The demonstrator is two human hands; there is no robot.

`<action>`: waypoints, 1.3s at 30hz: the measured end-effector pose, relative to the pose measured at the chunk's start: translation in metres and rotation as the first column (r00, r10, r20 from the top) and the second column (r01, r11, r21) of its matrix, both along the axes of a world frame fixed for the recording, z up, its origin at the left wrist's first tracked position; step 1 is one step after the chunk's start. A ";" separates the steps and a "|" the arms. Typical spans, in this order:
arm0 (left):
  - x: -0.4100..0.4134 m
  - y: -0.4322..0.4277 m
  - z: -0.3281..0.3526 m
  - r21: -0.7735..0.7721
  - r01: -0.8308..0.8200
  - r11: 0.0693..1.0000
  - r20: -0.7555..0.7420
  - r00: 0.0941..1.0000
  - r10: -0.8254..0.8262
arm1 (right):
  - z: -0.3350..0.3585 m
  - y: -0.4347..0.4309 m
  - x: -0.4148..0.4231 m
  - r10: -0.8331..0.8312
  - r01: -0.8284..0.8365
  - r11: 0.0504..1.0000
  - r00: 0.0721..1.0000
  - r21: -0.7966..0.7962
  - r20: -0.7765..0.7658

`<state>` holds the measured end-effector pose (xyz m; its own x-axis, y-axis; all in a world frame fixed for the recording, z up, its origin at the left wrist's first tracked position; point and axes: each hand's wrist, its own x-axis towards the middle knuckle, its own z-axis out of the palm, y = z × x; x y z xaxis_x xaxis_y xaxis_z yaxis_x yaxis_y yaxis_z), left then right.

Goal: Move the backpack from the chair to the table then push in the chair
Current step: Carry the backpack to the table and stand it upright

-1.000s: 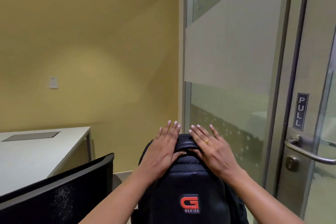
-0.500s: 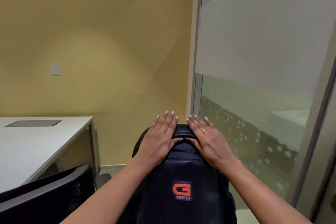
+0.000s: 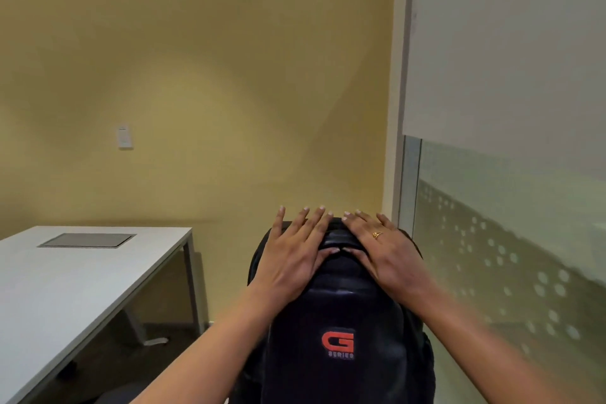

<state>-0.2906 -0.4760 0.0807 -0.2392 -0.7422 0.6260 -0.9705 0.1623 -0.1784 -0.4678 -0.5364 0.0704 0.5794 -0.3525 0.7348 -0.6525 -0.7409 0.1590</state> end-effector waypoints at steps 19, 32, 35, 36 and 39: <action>0.125 -0.269 -0.005 0.016 -0.479 0.878 -0.003 0.878 0.479 | 0.006 -0.341 0.163 0.537 -0.536 0.844 0.843 0.038 -0.035; 0.285 -0.367 -0.016 -0.006 -0.661 0.750 -0.153 0.742 0.653 | 0.011 -0.468 0.374 0.704 -0.709 0.704 0.705 -0.046 -0.087; 0.336 -0.384 -0.011 -0.029 -0.717 0.697 -0.113 0.695 0.710 | 0.017 -0.488 0.432 0.751 -0.754 0.653 0.657 -0.067 -0.073; 0.353 -0.388 -0.006 -0.033 -0.727 0.686 -0.114 0.684 0.720 | 0.020 -0.493 0.451 0.766 -0.770 0.635 0.639 -0.066 -0.071; 0.404 -0.398 0.003 -0.038 -0.748 0.662 -0.132 0.661 0.739 | 0.029 -0.507 0.509 0.804 -0.803 0.587 0.593 -0.103 -0.045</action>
